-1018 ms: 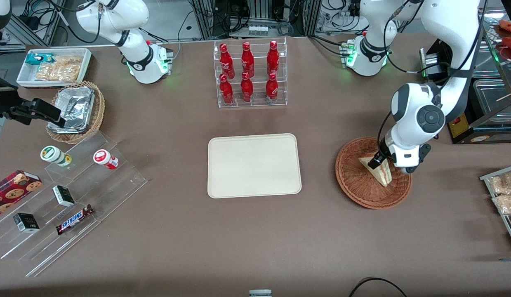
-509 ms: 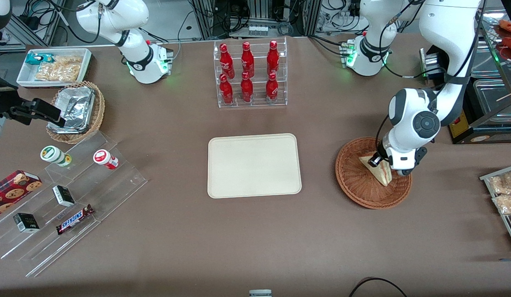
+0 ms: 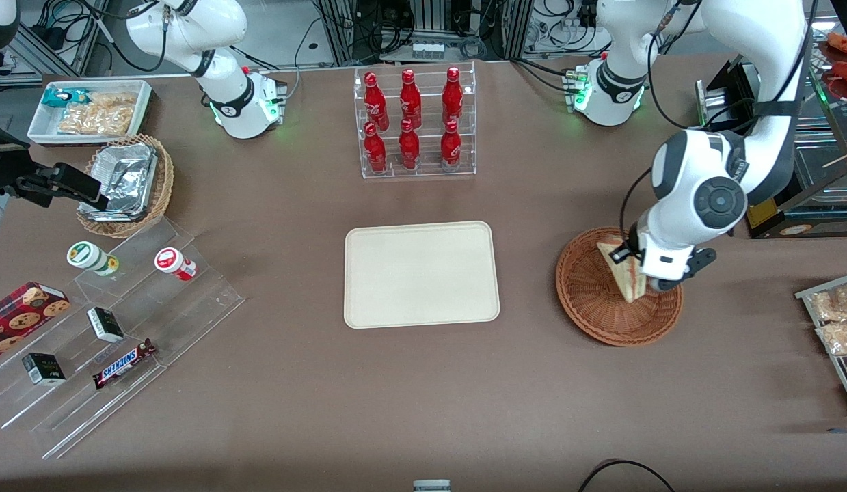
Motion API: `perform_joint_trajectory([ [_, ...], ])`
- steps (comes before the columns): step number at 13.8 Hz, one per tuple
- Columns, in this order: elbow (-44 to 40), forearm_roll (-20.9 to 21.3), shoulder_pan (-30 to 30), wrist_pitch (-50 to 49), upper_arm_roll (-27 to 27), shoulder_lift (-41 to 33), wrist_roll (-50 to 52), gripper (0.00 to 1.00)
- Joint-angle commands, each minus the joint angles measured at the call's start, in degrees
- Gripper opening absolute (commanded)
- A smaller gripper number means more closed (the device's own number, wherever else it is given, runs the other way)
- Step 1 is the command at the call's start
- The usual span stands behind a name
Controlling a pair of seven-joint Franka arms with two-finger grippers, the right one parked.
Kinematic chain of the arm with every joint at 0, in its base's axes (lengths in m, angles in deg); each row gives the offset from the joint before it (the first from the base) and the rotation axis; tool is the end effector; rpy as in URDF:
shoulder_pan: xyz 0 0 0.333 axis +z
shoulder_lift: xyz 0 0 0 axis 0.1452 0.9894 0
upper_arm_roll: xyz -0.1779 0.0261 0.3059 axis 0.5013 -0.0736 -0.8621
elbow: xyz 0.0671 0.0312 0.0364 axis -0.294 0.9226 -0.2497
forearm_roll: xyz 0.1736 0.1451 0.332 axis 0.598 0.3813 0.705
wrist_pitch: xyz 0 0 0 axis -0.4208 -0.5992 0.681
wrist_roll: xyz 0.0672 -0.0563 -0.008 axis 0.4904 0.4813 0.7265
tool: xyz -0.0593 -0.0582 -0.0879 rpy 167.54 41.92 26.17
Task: Place sandwich from basket to tray
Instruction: 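Lift the sandwich and carry it with the left gripper over the beige tray, then lower the sandwich onto the tray and open the left gripper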
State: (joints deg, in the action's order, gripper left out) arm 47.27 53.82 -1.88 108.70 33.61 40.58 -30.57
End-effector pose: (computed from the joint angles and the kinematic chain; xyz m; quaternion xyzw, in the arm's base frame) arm 0.5521 -0.1392 0.3575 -0.9747 -0.2038 0.0829 0.0391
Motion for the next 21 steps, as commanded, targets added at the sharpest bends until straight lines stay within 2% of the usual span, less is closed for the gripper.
perform_joint_trajectory([
  [1,-4.6,0.42,-5.84,-1.47,-0.13,3.83,-3.92,0.1],
  [4,-9.07,-0.45,-12.78,-0.76,-0.13,8.92,-2.87,0.1],
  [9,-25.32,-2.3,-21.93,-1.11,-0.13,21.39,9.85,0.1],
  [13,-33.5,-2.22,-28.17,-0.85,-0.22,27.99,17.16,0.1],
  [18,-41.16,-2.22,-32.13,-0.76,-0.22,33.98,22.09,0.1],
  [21,-41.52,-2.13,-33.45,0.11,-0.22,35.04,23.23,0.1],
])
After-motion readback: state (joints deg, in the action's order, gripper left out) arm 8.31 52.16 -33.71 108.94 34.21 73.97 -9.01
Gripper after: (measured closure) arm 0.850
